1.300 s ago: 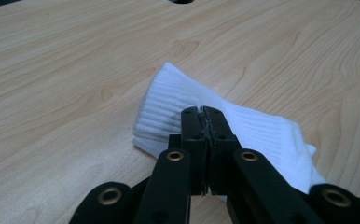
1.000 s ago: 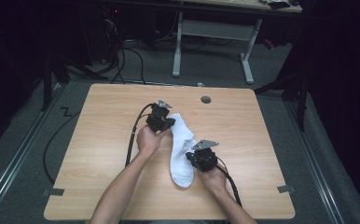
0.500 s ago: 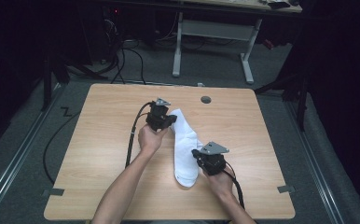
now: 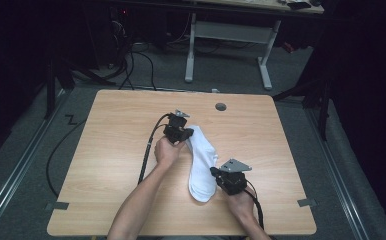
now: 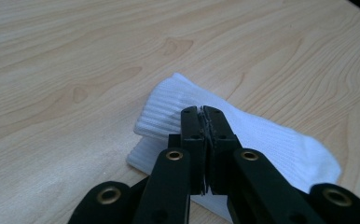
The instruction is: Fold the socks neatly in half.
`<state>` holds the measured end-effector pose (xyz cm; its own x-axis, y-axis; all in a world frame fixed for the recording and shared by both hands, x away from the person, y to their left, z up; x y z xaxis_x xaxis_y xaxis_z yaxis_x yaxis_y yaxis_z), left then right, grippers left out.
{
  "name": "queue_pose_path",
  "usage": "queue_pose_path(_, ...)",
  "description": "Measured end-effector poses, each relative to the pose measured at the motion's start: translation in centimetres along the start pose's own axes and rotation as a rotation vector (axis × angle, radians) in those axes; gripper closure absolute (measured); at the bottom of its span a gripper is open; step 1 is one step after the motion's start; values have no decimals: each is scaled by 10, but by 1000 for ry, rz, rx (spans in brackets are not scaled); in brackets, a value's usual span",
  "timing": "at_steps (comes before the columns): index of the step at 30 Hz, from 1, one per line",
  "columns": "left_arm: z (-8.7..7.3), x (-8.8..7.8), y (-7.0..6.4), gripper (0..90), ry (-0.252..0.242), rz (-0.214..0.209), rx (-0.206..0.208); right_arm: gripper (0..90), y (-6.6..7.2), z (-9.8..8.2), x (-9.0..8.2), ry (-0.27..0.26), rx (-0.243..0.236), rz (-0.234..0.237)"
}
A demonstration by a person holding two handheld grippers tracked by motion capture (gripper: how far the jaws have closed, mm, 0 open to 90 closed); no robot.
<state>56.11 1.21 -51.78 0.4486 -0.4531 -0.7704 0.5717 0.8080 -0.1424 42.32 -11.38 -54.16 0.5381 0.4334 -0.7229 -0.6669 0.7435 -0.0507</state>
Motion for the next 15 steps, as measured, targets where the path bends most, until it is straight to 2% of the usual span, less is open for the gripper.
queue_pose_path(1,-1,3,0,880,9,10,6,870,0,-3,4,19,-5,0)
queue_pose_path(6,-8,6,1,877,24,41,14,856,-2,-4,6,20,-19,-4)
queue_pose_path(7,-12,7,0,877,23,57,38,859,-3,-5,7,24,-11,-5)
queue_pose_path(10,-18,7,-1,878,34,59,46,865,-4,-6,8,29,-9,-4)
queue_pose_path(15,-26,9,-1,879,28,31,17,862,-8,-7,11,38,5,-4)
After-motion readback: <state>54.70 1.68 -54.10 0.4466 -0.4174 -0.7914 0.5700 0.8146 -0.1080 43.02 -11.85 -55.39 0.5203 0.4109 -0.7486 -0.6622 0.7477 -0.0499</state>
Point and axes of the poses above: each handheld gripper's, and its own axes: x roughly forward along the jaws, z roughly out of its top, y roughly to its left, the point moved 9 cm from there along x, roughly forward along the jaws, and after that the axes turned 9 degrees about y, right-handed, at the moved point
